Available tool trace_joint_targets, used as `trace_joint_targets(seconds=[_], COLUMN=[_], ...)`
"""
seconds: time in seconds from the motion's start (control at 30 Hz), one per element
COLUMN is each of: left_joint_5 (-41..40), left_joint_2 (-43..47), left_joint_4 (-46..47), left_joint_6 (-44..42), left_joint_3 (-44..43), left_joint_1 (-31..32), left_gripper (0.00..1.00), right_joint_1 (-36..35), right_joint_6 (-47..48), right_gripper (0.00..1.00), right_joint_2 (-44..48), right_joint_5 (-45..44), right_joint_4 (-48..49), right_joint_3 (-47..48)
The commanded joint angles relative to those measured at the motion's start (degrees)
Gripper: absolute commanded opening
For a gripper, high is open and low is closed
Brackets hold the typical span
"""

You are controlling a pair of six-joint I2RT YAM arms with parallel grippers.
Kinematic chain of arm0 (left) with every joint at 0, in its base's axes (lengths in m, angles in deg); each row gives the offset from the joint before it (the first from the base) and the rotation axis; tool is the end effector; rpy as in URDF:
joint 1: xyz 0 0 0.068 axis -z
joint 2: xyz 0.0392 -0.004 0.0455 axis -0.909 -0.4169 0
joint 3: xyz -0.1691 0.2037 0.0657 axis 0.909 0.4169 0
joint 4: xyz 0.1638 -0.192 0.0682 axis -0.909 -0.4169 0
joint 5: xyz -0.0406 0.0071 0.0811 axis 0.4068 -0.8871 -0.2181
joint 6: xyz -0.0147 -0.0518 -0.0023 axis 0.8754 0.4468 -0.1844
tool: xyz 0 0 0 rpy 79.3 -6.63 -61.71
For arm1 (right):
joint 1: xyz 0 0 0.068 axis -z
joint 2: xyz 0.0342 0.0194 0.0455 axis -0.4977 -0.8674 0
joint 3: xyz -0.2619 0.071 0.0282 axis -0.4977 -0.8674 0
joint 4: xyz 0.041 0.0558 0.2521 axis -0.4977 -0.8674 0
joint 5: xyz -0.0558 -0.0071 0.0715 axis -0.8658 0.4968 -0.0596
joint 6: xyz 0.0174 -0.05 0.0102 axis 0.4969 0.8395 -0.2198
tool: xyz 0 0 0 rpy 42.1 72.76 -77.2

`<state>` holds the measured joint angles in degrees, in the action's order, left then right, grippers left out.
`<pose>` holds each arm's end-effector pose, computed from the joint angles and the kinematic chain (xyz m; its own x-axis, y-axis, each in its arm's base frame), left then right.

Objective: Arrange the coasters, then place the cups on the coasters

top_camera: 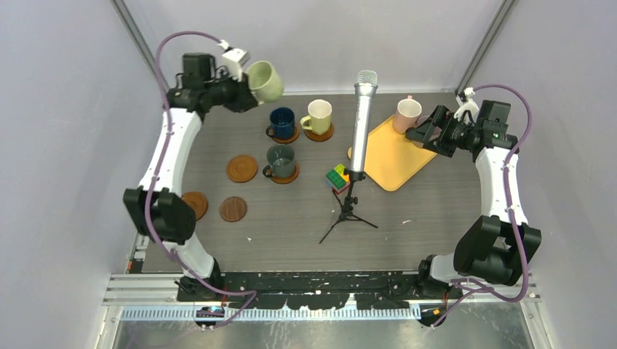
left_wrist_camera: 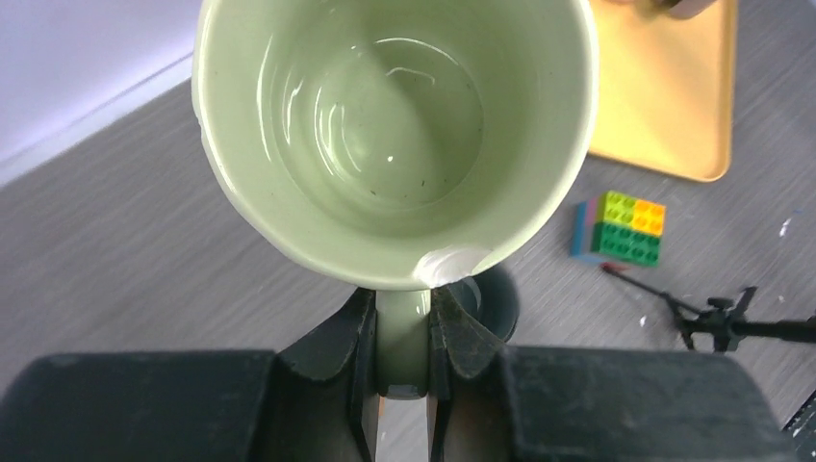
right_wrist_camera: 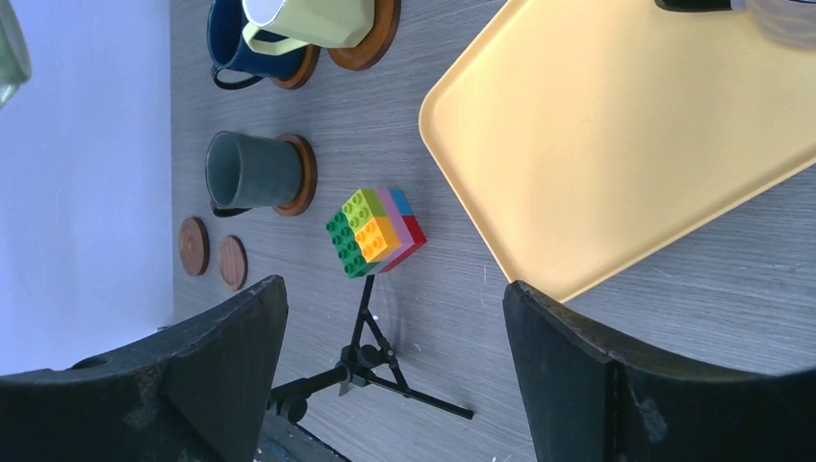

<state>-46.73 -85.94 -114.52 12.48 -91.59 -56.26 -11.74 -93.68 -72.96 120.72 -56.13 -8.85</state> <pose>0.3832 -0.0806 0.4106 -0.4394 0.1759 -0.8809 0.6437 0.7456 -0.1722 0.2850 -0.0675 0.3309 -0.7017 0.3874 -0.5980 -0.0975 0.7792 0.6192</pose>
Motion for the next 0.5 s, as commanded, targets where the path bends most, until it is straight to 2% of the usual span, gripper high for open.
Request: trace_joint_targets(seconds=[0.0, 0.2, 0.33, 0.47], left_joint_5=[3.4, 4.3, -2.5, -3.4], left_joint_2=[10.6, 18.6, 24.4, 27.0], left_joint_4=[-0.3, 0.2, 6.5, 9.9], left_joint_6=[-7.1, -11.3, -13.7, -14.3], left_joint_3=[8.9, 24.2, 36.1, 43.8], left_joint_1=[-6.5, -17.3, -18.4, -18.5], left_gripper=[0.0, 0.0, 0.0, 0.0], right_joint_1=[-0.2, -1.0, -1.1, -1.2], right_joint_6=[-0.5, -0.4, -0.2, -0.1], right_gripper=[0.87, 0.87, 0.87, 0.88], right_joint_2=[1.0, 0.5, 0.2, 0.1], right_joint_5=[1.0, 0.2, -0.3, -0.3], right_joint_4=[2.4, 2.5, 2.5, 2.8], right_joint_3=[-0.5, -0.5, -0.6, -1.0])
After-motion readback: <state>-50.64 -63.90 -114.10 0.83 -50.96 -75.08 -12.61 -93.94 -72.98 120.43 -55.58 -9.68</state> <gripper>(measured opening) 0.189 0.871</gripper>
